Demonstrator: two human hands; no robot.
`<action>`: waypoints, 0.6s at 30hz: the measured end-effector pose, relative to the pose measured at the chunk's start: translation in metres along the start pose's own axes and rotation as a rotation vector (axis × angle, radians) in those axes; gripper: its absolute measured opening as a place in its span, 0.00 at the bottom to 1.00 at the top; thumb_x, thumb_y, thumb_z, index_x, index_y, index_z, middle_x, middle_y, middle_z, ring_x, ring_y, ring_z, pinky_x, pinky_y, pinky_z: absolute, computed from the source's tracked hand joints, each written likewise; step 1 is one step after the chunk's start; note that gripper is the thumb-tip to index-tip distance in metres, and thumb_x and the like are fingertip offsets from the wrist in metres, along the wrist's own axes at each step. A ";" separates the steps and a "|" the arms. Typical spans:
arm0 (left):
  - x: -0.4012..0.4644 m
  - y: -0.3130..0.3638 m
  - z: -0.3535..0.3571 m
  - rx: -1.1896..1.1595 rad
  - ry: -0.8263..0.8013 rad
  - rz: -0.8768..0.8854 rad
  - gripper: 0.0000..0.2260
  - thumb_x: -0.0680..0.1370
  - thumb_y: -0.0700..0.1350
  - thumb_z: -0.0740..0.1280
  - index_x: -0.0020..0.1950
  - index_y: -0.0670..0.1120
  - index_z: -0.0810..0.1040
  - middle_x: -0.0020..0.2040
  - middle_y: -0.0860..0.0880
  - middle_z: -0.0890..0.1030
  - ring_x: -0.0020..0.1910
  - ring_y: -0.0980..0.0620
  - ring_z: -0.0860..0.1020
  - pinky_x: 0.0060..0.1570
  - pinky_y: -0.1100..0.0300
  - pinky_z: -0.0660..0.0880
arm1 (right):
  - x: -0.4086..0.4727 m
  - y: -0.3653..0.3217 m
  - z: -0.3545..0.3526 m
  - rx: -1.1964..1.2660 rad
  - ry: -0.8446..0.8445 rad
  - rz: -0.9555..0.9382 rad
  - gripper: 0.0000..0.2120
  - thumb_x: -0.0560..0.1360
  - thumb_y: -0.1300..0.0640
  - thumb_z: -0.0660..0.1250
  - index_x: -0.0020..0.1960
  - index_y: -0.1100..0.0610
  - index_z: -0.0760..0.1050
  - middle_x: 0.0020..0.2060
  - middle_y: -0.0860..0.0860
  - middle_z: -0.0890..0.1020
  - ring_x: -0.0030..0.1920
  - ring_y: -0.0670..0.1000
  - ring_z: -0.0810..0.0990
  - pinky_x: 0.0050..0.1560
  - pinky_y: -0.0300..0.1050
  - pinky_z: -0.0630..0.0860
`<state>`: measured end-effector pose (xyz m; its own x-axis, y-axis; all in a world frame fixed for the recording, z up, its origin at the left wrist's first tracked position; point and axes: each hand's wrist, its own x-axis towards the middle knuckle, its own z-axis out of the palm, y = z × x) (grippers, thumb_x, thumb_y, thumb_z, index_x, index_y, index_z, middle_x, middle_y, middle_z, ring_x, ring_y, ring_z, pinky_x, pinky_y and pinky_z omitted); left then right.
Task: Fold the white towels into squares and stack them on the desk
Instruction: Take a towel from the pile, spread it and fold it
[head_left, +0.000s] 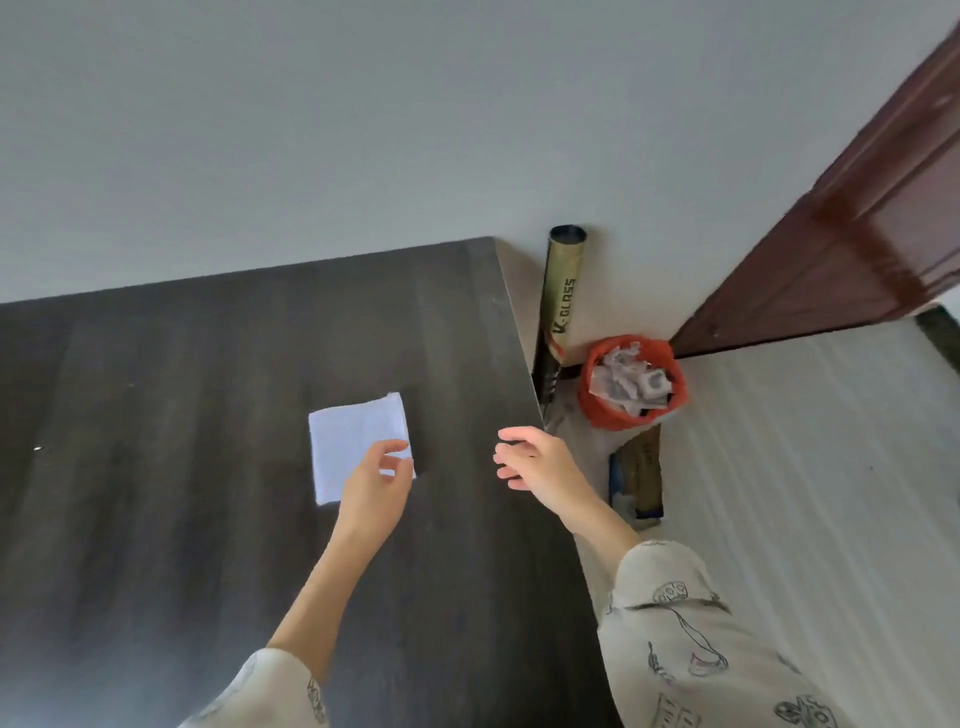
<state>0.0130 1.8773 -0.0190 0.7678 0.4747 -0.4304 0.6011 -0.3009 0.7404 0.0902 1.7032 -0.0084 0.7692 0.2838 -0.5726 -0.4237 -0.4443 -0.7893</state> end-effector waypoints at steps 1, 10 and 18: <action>-0.015 0.012 0.017 -0.021 -0.050 0.032 0.08 0.79 0.43 0.60 0.57 0.51 0.73 0.50 0.49 0.79 0.47 0.48 0.79 0.40 0.61 0.73 | -0.017 0.008 -0.022 0.024 0.025 -0.024 0.13 0.76 0.59 0.63 0.60 0.58 0.73 0.43 0.52 0.81 0.43 0.51 0.81 0.50 0.47 0.78; -0.176 0.143 0.204 0.052 -0.380 0.451 0.07 0.79 0.43 0.62 0.52 0.53 0.76 0.45 0.52 0.81 0.46 0.53 0.79 0.48 0.59 0.75 | -0.212 0.127 -0.254 0.263 0.398 -0.083 0.08 0.77 0.60 0.63 0.55 0.57 0.75 0.41 0.52 0.81 0.37 0.48 0.79 0.40 0.38 0.75; -0.331 0.257 0.423 0.164 -0.825 0.776 0.08 0.78 0.36 0.61 0.48 0.50 0.74 0.43 0.47 0.79 0.31 0.65 0.78 0.34 0.74 0.72 | -0.410 0.261 -0.440 0.393 0.909 -0.027 0.08 0.78 0.61 0.62 0.55 0.61 0.75 0.37 0.51 0.80 0.35 0.49 0.78 0.37 0.37 0.73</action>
<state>0.0076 1.2930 0.0952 0.8197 -0.5557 -0.1390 -0.1237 -0.4086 0.9043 -0.1255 1.0963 0.1179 0.7856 -0.5438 -0.2953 -0.4026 -0.0867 -0.9113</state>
